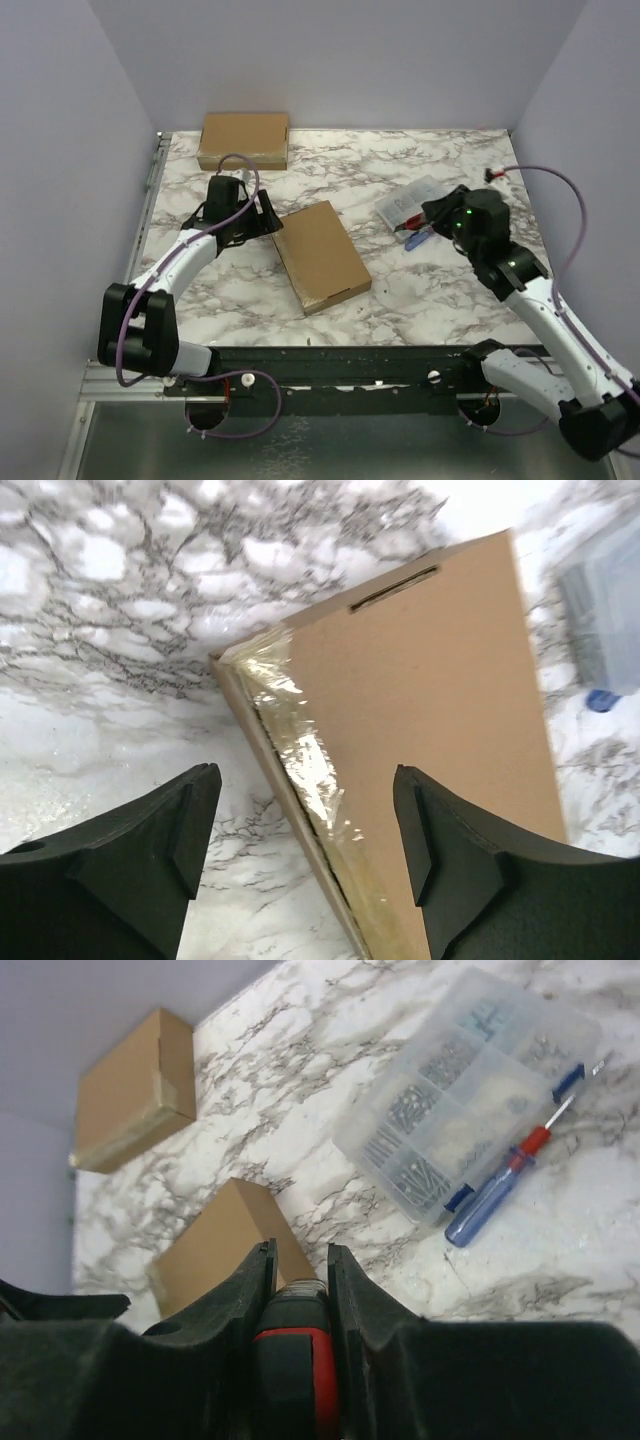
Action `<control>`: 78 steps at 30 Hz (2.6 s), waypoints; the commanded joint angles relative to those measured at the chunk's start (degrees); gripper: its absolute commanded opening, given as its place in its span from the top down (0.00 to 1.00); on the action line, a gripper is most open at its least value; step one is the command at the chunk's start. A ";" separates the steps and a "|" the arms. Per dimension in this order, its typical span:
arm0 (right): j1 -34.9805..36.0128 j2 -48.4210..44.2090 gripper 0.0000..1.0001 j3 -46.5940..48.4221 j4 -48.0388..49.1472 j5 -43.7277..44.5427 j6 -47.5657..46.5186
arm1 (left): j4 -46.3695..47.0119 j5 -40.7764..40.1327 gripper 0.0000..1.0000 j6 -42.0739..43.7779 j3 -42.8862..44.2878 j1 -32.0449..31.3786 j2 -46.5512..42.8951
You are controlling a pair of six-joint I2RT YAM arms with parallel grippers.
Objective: Unpack the express box
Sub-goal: Place the knife at the center of the board, then open the express box at the center of the board.
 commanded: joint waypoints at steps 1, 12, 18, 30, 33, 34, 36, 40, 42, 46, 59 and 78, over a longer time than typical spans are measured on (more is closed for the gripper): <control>-17.74 -5.10 1.00 -7.96 -5.59 -29.45 17.26 | -5.24 -0.53 0.24 -1.39 1.92 0.28 -6.83; -32.14 -4.20 0.99 -29.60 2.77 -38.54 39.57 | -2.12 8.08 0.34 -10.29 -12.59 0.28 -16.48; -32.34 3.07 0.78 -27.76 -2.08 -33.07 38.20 | 7.61 11.82 0.33 -16.59 -20.68 -0.30 -18.88; -32.34 4.54 0.26 -23.67 -9.46 -18.37 31.13 | 8.00 8.95 0.35 -13.94 -21.98 -0.99 -15.32; -32.34 4.39 0.15 -18.89 -14.52 -12.14 25.97 | 7.57 7.98 0.38 -14.01 -22.11 -1.24 -14.91; -32.28 4.30 0.13 -17.29 -14.99 -10.81 22.76 | 7.41 7.68 0.39 -14.02 -22.11 -1.51 -14.75; -31.79 4.00 0.10 -13.96 -15.40 -8.84 15.68 | 6.57 6.69 0.40 -13.91 -21.92 -2.01 -14.40; -21.43 6.86 0.08 -4.29 -11.95 -8.02 -0.38 | 4.52 3.51 0.42 -13.32 -21.61 -3.15 -14.07; -12.42 10.26 0.08 0.43 -10.69 -9.31 -6.83 | 3.78 2.01 0.43 -13.31 -21.30 -3.88 -13.83; 0.72 20.30 0.08 6.98 -5.85 -20.10 -15.72 | 2.16 -1.67 0.43 -13.23 -20.11 -5.92 -13.71; 2.99 36.79 0.15 12.70 -5.37 -32.87 -17.72 | -4.90 -13.21 0.47 -13.51 -18.11 -10.67 -14.30; 2.90 38.39 0.26 7.05 -3.02 -26.64 -10.00 | -7.00 -17.78 0.67 -14.19 -16.34 -11.28 -13.50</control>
